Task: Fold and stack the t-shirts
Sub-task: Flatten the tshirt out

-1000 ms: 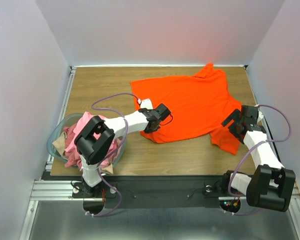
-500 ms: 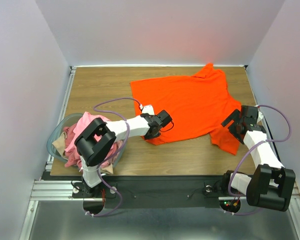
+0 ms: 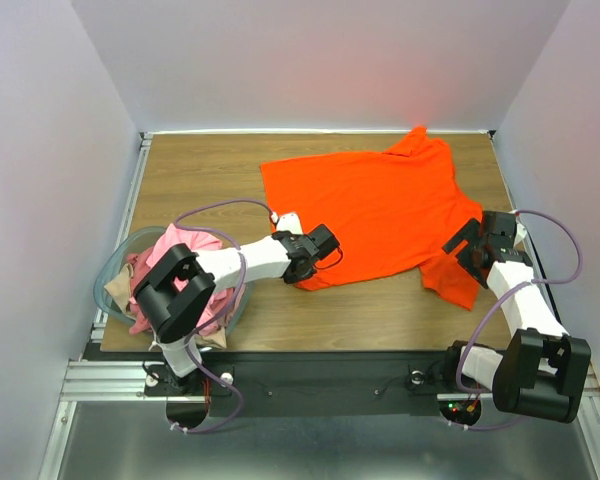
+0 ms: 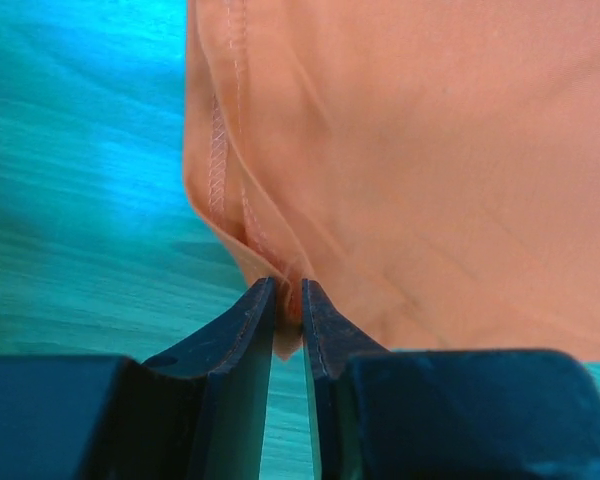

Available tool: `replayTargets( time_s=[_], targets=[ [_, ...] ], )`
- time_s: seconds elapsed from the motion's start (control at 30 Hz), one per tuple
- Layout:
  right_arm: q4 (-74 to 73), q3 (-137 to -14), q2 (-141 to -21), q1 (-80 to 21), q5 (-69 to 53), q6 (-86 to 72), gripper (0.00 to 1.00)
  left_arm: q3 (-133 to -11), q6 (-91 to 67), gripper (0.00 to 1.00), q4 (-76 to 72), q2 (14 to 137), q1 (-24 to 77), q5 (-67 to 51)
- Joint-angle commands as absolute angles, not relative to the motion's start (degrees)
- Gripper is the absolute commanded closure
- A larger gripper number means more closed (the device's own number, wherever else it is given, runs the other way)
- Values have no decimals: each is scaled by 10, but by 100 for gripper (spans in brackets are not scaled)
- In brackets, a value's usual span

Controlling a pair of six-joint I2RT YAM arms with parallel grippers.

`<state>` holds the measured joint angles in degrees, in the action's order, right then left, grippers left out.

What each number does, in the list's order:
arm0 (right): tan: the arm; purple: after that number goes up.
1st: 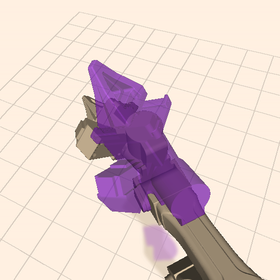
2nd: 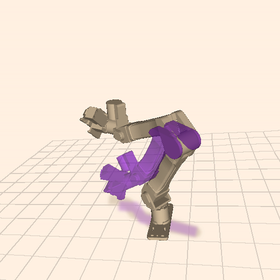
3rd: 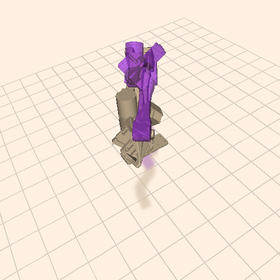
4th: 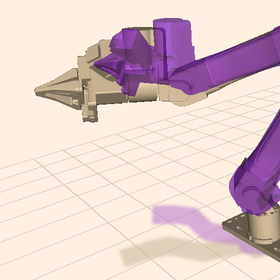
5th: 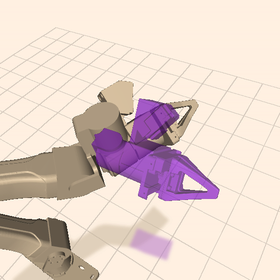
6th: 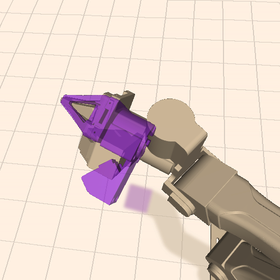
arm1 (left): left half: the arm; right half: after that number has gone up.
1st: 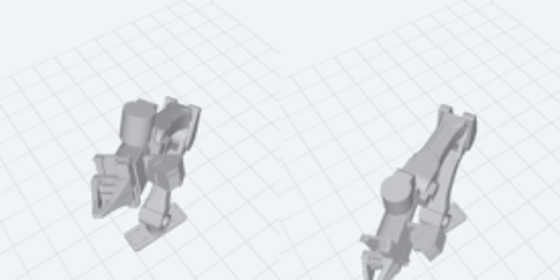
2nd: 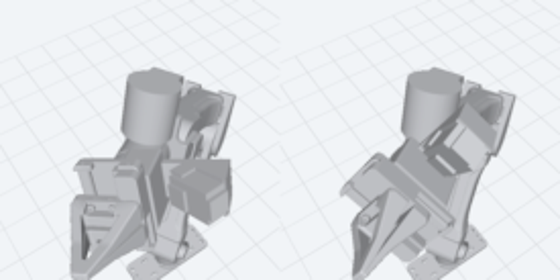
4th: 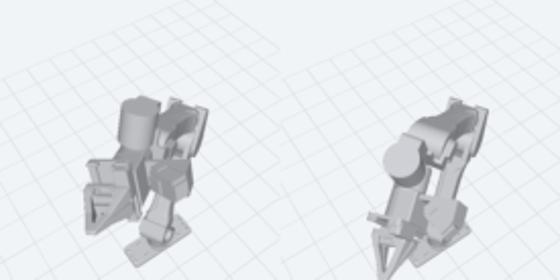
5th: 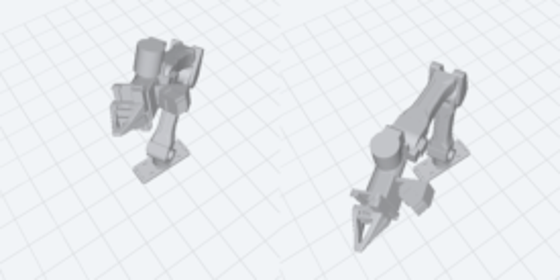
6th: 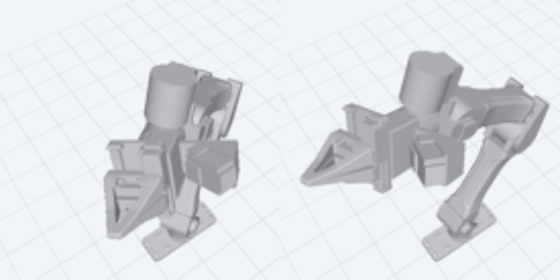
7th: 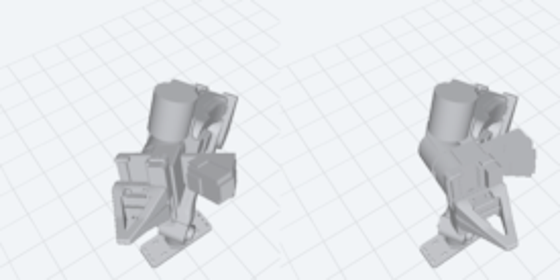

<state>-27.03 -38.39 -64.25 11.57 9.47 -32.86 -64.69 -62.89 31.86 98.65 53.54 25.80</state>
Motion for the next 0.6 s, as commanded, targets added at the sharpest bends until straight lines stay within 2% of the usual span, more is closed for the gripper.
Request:
replayTargets(
  time_s=[0.0, 0.03, 0.07, 0.13, 0.57],
  targets=[
    [-270, -369, -642, 116, 102, -334, 0, -623, -650, 76, 340, 947, 539, 283],
    [-270, -368, -642, 116, 101, -334, 0, -620, -651, 81, 338, 945, 540, 281],
    [-270, -368, -642, 116, 100, -334, 0, -612, -650, 93, 331, 941, 541, 280],
    [-270, -367, -641, 116, 101, -335, 0, -602, -646, 100, 323, 940, 541, 273],
    [-303, -355, -611, 116, 139, -395, 0, -563, -627, 100, 258, 892, 553, 272]
  ],
)
